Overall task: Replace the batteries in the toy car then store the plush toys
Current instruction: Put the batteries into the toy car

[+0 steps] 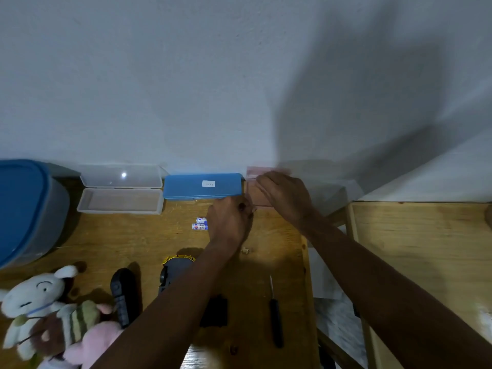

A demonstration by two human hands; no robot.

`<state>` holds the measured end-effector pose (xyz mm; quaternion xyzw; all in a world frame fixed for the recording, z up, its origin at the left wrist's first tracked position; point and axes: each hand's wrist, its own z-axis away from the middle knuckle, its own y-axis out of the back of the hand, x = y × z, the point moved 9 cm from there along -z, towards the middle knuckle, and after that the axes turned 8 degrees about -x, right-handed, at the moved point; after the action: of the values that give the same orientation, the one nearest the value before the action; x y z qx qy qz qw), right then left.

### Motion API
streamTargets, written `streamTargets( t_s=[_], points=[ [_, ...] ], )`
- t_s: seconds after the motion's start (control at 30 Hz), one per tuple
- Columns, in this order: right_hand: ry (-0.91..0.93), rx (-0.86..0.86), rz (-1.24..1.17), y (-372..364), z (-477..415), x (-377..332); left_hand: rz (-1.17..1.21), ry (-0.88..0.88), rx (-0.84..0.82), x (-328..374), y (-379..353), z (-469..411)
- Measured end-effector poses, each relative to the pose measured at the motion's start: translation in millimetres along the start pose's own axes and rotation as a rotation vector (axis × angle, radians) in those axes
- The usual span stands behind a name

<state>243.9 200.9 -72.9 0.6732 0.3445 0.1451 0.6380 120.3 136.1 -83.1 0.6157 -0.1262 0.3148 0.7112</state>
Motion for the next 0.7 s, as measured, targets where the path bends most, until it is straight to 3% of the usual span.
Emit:
streamTargets(
  t_s=[0.17,0.47,0.57,0.63,0.7],
  points=[
    [-0.044,-0.244,-0.085,-18.9,-8.0,2.6,0.031,0.012,0.021,-3.7,1.2,0.8],
    [-0.052,-0.164,-0.202,-13.8,-1.1,1.6,0.084,0.003,0.023,-0.7,4.8,2.0],
    [-0.055,-0.055,-0.255,1.0,8.1,1.1,0.081,0.027,0.023,-2.8,4.1,2.3],
    [-0.060,0.120,-0.139,17.3,22.4,-1.0,0.085,0.047,0.025,-4.2,4.3,3.6],
    [-0.179,0.320,-0.065,39.3,41.4,2.6,0.085,0.055,0.020,-4.6,3.8,3.9]
  ],
)
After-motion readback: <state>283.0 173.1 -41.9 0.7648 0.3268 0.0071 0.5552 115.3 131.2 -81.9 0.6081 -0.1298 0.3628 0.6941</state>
